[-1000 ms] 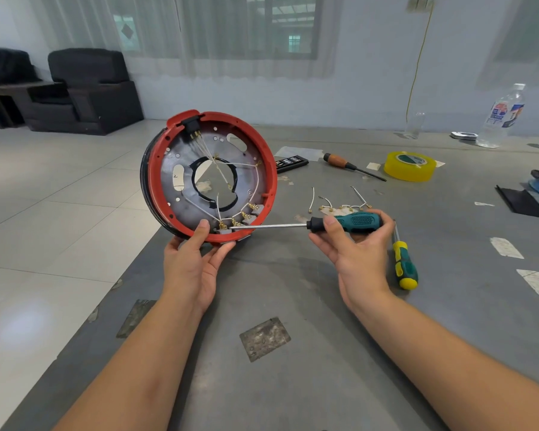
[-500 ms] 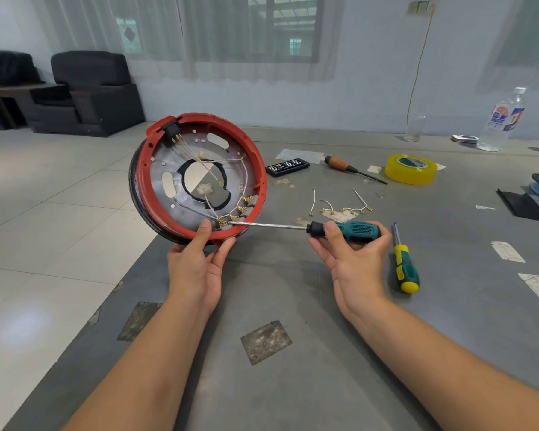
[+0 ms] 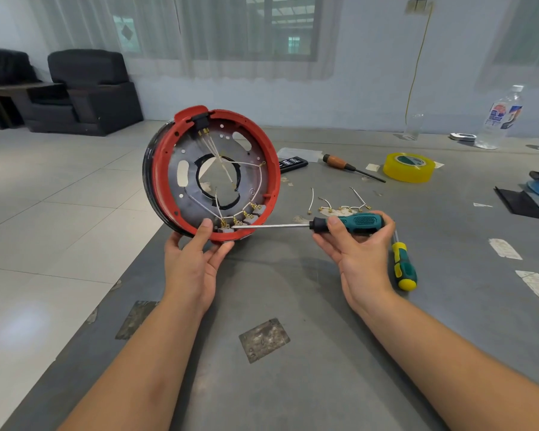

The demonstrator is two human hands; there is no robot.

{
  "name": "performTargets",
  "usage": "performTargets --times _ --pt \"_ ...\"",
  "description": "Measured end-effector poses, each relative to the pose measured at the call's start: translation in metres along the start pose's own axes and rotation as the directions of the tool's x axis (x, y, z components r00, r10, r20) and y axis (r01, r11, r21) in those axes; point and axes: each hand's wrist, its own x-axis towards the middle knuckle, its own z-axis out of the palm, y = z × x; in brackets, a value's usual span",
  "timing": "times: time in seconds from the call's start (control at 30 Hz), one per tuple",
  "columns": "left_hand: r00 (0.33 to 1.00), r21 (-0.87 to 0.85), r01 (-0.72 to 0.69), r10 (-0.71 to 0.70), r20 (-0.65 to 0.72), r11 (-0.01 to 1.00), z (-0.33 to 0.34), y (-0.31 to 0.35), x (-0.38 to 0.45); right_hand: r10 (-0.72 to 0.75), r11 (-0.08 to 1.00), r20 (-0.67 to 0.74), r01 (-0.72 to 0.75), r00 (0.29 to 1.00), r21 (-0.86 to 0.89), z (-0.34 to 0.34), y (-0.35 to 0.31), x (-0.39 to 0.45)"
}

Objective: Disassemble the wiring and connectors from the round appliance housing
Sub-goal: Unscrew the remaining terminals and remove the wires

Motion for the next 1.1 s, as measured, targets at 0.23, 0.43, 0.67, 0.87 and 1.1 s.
performTargets --times 0.23,0.43,0.67,0.87,1.1 --pt "1.0 0.016 0.007 -0.007 -0.011 1.0 -0.001 -0.001 0.003 -0.028 0.999 -0.066 0.03 0.997 0.037 -0.007 -0.011 0.009" --pt "1.0 0.02 -0.018 0.018 -0.013 1.0 -0.001 0.001 0.004 0.075 0.996 -0.091 -0.079 0.993 -0.042 -0.016 -0.011 0.014" --pt "0.999 -0.019 -0.035 0.035 -0.015 0.999 -0.001 0.004 0.003 0.161 0.979 0.029 -0.156 0.986 -0.133 -0.013 -0.004 0.006" --pt "1.0 -0.037 -0.024 0.025 0.012 0.999 0.0 0.003 0.001 0.266 0.922 0.198 -0.189 0.943 -0.339 -0.014 0.0 0.0" --pt "0.999 -0.02 -0.005 0.006 0.038 1.0 0.0 0.005 0.0 0.162 0.526 0.388 0.253 0.907 -0.812 -0.026 -0.021 0.007"
